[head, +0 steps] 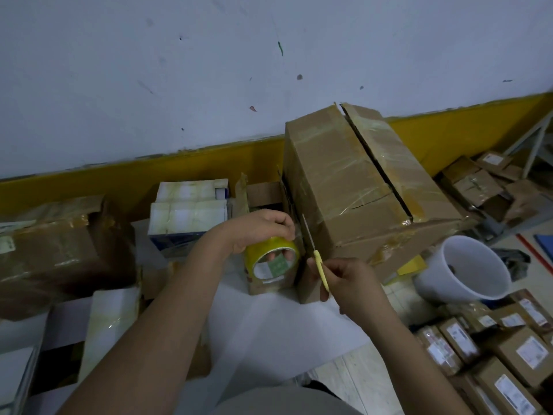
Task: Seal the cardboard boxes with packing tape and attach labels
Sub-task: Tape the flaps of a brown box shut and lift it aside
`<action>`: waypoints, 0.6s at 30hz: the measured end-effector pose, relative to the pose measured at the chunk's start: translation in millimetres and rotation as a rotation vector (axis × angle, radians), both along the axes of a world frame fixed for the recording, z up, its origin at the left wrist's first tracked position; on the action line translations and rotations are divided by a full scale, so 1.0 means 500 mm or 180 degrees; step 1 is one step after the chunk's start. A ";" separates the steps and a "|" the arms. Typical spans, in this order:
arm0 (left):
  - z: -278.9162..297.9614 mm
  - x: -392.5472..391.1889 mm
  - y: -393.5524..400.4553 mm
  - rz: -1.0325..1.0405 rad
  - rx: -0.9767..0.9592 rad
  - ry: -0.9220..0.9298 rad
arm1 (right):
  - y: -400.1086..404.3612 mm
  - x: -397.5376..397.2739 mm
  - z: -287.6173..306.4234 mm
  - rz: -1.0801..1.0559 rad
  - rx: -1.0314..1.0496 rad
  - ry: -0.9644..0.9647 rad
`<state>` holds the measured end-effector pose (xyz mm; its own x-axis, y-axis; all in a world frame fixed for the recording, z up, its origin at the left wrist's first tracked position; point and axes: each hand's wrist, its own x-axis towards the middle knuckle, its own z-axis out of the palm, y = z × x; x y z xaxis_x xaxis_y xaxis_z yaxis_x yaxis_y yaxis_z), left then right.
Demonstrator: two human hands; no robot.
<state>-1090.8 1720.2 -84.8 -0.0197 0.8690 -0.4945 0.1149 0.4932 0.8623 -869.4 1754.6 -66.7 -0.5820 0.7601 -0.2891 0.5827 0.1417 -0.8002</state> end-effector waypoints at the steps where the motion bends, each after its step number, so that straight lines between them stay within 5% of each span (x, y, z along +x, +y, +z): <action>1: -0.004 -0.001 -0.005 -0.0075 -0.0068 0.0090 | 0.000 0.004 -0.009 -0.0034 0.0009 -0.0004; 7: -0.039 -0.012 -0.040 0.0091 -0.0244 0.0184 | -0.018 0.039 -0.146 0.0546 0.0142 -0.0510; 14: -0.090 -0.008 -0.056 0.0788 -0.0240 -0.0046 | -0.033 0.065 -0.412 0.0953 0.0633 -0.2274; 18: -0.123 0.012 -0.068 0.1215 -0.0237 -0.0273 | -0.031 0.051 -0.456 0.1185 0.0767 -0.2409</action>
<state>-1084.7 1686.4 -146.5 -0.2901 0.7690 -0.5696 -0.1597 0.5480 0.8211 -843.8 1738.9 -294.9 -0.5213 0.6490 -0.5541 0.8272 0.5439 -0.1413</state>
